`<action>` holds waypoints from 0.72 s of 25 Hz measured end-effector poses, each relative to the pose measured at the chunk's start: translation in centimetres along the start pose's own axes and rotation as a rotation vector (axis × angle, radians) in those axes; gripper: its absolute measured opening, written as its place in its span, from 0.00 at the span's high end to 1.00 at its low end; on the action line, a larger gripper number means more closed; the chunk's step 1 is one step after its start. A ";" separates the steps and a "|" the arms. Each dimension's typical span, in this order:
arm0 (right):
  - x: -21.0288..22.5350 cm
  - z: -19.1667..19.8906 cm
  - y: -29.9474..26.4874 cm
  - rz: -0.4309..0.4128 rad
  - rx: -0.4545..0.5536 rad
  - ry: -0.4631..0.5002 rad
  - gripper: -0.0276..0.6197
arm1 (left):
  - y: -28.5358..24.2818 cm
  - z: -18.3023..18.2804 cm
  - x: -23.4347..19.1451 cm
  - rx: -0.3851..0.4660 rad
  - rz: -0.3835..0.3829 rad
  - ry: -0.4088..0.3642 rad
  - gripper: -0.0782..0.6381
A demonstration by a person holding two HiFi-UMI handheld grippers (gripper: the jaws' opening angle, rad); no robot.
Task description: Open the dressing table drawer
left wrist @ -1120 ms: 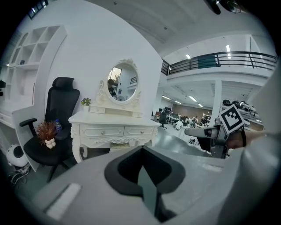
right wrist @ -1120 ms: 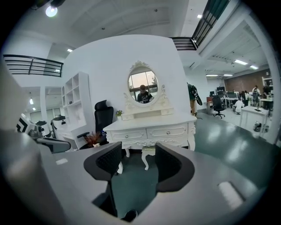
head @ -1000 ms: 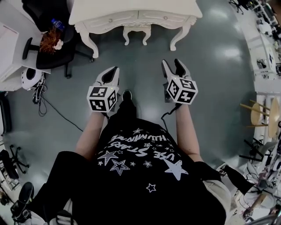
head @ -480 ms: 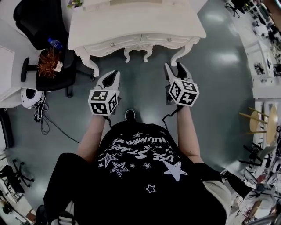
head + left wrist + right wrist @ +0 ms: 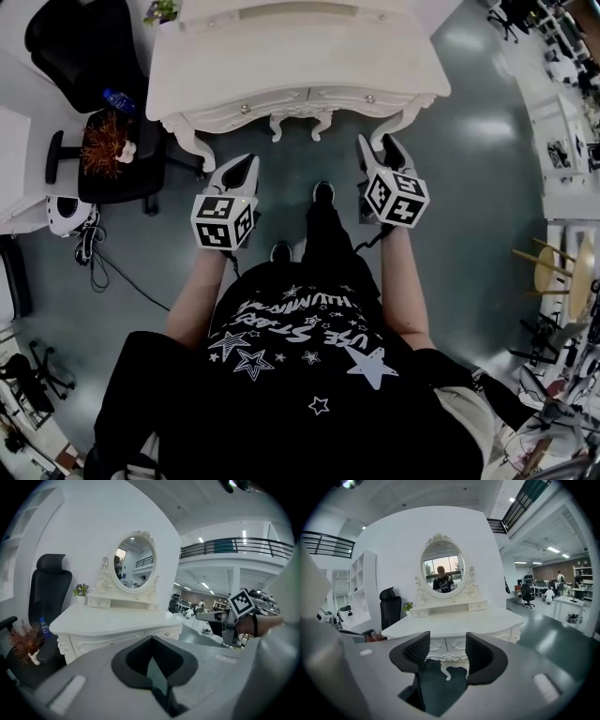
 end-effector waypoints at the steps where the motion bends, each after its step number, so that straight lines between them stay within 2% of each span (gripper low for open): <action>1: 0.3 -0.2 -0.6 -0.005 -0.001 -0.003 0.55 | -0.5 -0.1 0.0 -0.004 -0.004 0.000 0.89; 6: 3.0 -1.7 -4.7 -0.043 0.000 0.005 0.55 | -4.3 -1.2 0.0 -0.016 -0.029 -0.002 0.89; 11: 8.2 -4.2 -10.0 -0.072 -0.007 -0.005 0.55 | -10.3 -4.1 0.7 -0.012 -0.075 0.000 0.89; 18: 15.5 -8.2 -17.3 -0.104 -0.026 -0.006 0.55 | -19.0 -8.2 2.9 -0.024 -0.093 -0.007 0.89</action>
Point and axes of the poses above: the fingertips, and each gripper's own axes: y backward along the fingers, x to its right, z out of its underside, the point moved 7 cm from there along y, backward along the fingers, and after that the axes turned 13 degrees about -z, right-handed, at the moved point
